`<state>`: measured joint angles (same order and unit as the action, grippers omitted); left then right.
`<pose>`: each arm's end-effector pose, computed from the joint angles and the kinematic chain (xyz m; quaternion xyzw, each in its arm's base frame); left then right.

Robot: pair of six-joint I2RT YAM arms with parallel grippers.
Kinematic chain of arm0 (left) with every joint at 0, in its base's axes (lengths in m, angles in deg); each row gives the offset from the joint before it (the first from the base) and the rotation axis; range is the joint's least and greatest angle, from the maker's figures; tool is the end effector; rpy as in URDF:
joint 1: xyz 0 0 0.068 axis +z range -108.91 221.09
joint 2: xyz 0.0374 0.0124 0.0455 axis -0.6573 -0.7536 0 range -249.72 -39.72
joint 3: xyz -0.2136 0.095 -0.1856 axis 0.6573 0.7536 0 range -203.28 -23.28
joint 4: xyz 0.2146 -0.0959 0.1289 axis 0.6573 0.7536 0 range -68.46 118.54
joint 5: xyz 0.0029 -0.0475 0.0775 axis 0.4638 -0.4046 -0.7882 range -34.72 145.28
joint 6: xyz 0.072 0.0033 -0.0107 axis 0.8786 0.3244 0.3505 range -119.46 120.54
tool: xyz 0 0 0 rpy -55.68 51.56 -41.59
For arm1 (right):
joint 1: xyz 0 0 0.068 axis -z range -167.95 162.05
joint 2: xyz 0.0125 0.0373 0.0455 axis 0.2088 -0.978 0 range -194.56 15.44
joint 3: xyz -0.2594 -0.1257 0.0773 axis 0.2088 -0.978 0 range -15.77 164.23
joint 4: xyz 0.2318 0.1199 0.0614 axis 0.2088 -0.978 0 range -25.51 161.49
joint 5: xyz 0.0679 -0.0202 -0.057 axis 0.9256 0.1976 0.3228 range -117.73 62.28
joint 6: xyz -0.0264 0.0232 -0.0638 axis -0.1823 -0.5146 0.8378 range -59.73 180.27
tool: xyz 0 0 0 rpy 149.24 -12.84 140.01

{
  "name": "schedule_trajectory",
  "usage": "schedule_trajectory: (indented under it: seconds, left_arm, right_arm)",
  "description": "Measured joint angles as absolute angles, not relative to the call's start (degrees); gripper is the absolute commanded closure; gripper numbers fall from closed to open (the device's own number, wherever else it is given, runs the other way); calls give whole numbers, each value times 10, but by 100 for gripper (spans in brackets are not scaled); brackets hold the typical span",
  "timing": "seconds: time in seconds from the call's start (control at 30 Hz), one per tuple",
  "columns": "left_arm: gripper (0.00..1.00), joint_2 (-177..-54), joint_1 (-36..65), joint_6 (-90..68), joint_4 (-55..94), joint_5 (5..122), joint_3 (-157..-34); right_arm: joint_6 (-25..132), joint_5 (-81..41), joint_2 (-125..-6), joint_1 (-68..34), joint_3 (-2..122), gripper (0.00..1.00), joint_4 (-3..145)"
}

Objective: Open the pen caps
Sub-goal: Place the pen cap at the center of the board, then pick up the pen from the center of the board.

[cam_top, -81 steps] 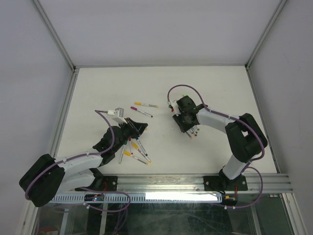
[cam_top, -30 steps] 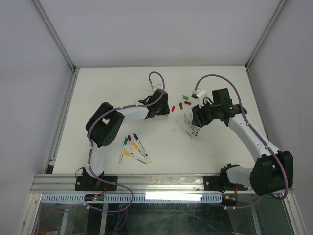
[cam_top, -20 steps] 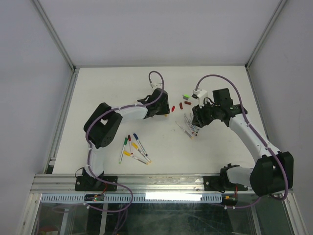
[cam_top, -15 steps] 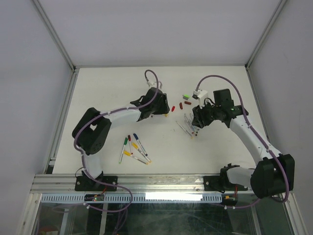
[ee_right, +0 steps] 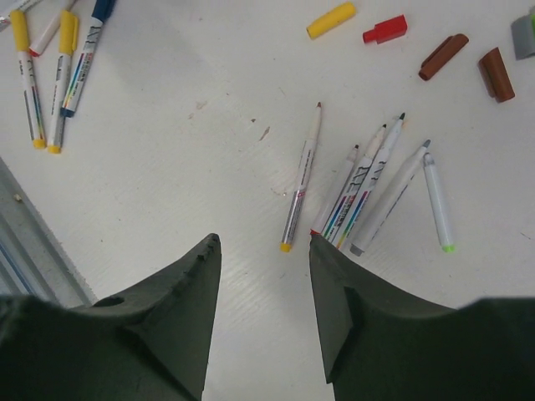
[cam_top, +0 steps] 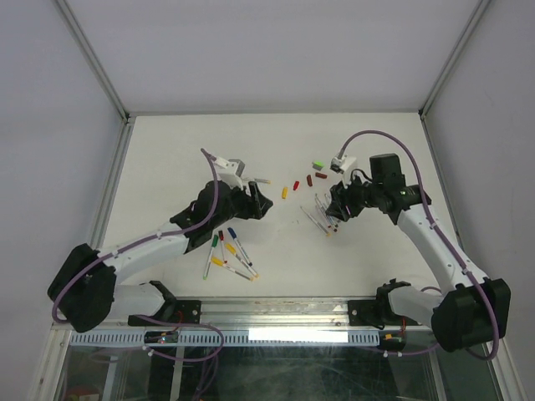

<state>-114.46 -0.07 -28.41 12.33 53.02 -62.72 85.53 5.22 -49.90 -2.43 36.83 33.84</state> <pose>0.2311 -0.1988 0.2379 0.0797 0.8446 -0.2902 0.4428 0.2217 0.0913 0.2841 -0.3970 0.8159 0.2351 0.3485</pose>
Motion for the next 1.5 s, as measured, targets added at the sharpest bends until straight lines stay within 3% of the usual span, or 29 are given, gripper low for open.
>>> schedule_trajectory:
  seconds: [0.13,0.27,0.53,0.7,1.03,1.5]
  left_arm:
    - [15,-1056,-1,-285,109,528,-565]
    - [1,-998,-1,-291,99,514,-521]
    - [1,-968,-1,-311,101,462,-484]
    - [1,-972,4,-326,105,423,-484]
    - [11,-1107,48,-389,134,382,-532]
    - [31,-1391,48,-498,389,243,-853]
  right_arm:
    - [862,79,-481,-24,367,49,339]
    - [878,113,-469,-29,368,37,338]
    - [942,219,-548,-59,460,37,294]
    - [946,240,-594,-61,446,37,298]
    - [946,196,-600,-61,412,37,316]
    - [944,174,-573,-59,396,37,339]
